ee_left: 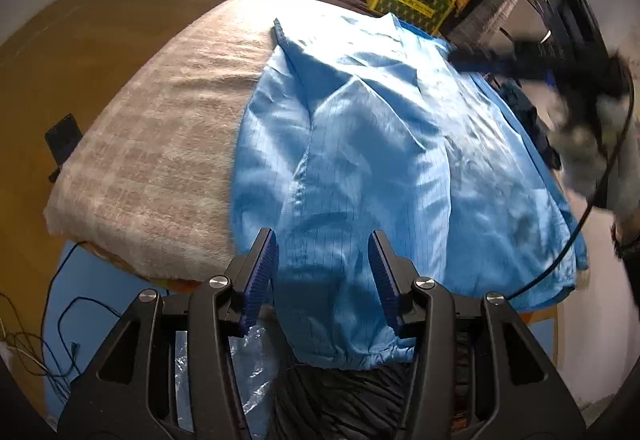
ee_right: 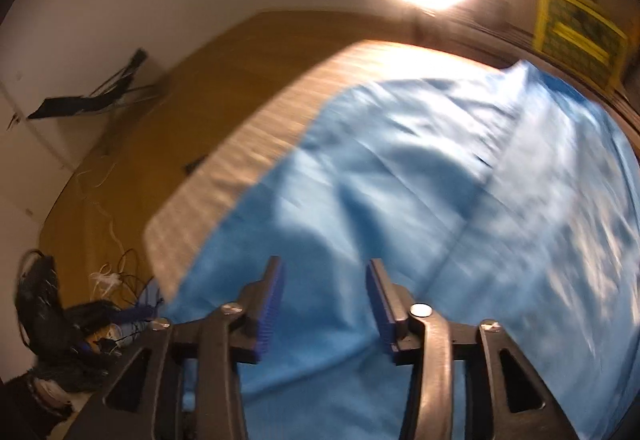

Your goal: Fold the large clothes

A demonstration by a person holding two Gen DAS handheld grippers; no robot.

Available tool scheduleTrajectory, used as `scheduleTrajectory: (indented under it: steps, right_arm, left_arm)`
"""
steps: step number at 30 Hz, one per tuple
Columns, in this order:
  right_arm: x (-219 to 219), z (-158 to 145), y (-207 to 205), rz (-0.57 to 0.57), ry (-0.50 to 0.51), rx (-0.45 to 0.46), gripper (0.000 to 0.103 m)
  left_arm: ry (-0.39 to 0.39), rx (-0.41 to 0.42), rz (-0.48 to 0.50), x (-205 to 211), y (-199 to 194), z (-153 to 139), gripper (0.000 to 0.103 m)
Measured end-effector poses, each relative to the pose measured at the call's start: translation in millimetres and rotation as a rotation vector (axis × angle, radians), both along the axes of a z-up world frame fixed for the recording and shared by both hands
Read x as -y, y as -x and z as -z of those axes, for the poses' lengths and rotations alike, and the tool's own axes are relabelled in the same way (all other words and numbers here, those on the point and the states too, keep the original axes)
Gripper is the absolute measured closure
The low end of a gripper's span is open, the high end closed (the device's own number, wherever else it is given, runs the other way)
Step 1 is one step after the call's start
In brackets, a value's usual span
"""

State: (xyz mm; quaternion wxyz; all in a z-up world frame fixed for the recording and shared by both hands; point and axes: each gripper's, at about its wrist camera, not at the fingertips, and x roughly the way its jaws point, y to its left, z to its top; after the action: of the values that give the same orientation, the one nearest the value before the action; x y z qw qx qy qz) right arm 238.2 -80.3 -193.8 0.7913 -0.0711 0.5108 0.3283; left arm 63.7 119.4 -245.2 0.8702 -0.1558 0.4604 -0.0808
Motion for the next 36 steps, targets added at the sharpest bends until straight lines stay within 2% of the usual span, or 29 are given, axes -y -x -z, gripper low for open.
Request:
scheduleTrajectory:
  steps: [3, 5, 6, 10, 14, 16, 17, 18, 20, 22, 25, 26, 28, 29, 30, 31, 32, 33, 36]
  right_arm:
    - [-31, 3, -7, -0.036, 0.02, 0.016, 0.051]
    - [-51, 13, -19, -0.039, 0.019, -0.008, 0.051]
    - [-61, 20, -26, -0.034, 0.018, -0.027, 0.051]
    - [-88, 46, -41, -0.02, 0.061, -0.066, 0.052]
    - [-105, 72, -54, -0.01, 0.133, -0.087, 0.067]
    - [-108, 79, -57, -0.013, 0.152, -0.095, 0.08]
    - [-111, 83, -59, -0.019, 0.163, -0.098, 0.093]
    - [-112, 86, -60, -0.024, 0.166, -0.102, 0.1]
    - [-110, 87, -63, -0.014, 0.151, -0.106, 0.103]
    - [-102, 84, -68, 0.018, 0.089, -0.13, 0.103]
    - [-77, 70, -75, 0.081, -0.111, -0.188, 0.103]
    - [-66, 66, -78, 0.097, -0.218, -0.209, 0.103]
    - [-53, 66, -82, 0.116, -0.335, -0.247, 0.103]
    - [-52, 70, -84, 0.114, -0.357, -0.267, 0.102]
    - [-55, 76, -84, 0.108, -0.336, -0.274, 0.098]
    - [-59, 80, -84, 0.104, -0.308, -0.272, 0.097]
    - [-69, 87, -82, 0.082, -0.24, -0.277, 0.085]
    - [-73, 91, -81, 0.069, -0.211, -0.282, 0.07]
    - [-88, 94, -71, 0.014, -0.111, -0.251, 0.067]
  left_arm:
    - [-0.014, -0.003, 0.018, 5, -2, 5, 0.059]
    - [-0.027, -0.018, 0.034, 10, -5, 11, 0.088]
    - [-0.039, -0.024, 0.041, 12, -6, 14, 0.093]
    - [-0.051, -0.005, 0.044, 18, -5, 16, 0.099]
    - [-0.057, 0.021, 0.047, 21, -2, 10, 0.102]
    - [-0.071, 0.029, 0.05, 22, 0, 7, 0.103]
    - [-0.076, 0.03, 0.048, 22, 1, 6, 0.103]
    - [-0.076, 0.032, 0.046, 22, 2, 5, 0.103]
    - [-0.062, 0.03, 0.038, 20, 5, 0, 0.103]
    - [-0.054, 0.036, 0.026, 17, 10, -5, 0.103]
    - [-0.051, 0.031, -0.018, 8, 17, -9, 0.103]
    - [-0.046, 0.026, -0.034, 4, 19, -8, 0.103]
    - [-0.028, -0.01, -0.065, -2, 18, -2, 0.1]
    - [-0.019, -0.033, -0.081, -6, 18, 3, 0.094]
    - [-0.01, -0.05, -0.092, -8, 17, 8, 0.09]
    - [-0.01, -0.056, -0.101, -9, 17, 11, 0.082]
    - [-0.009, -0.06, -0.106, -9, 16, 13, 0.071]
    - [-0.003, -0.064, -0.106, -9, 16, 15, 0.067]
    - [0.007, -0.075, -0.091, -4, 12, 22, 0.066]
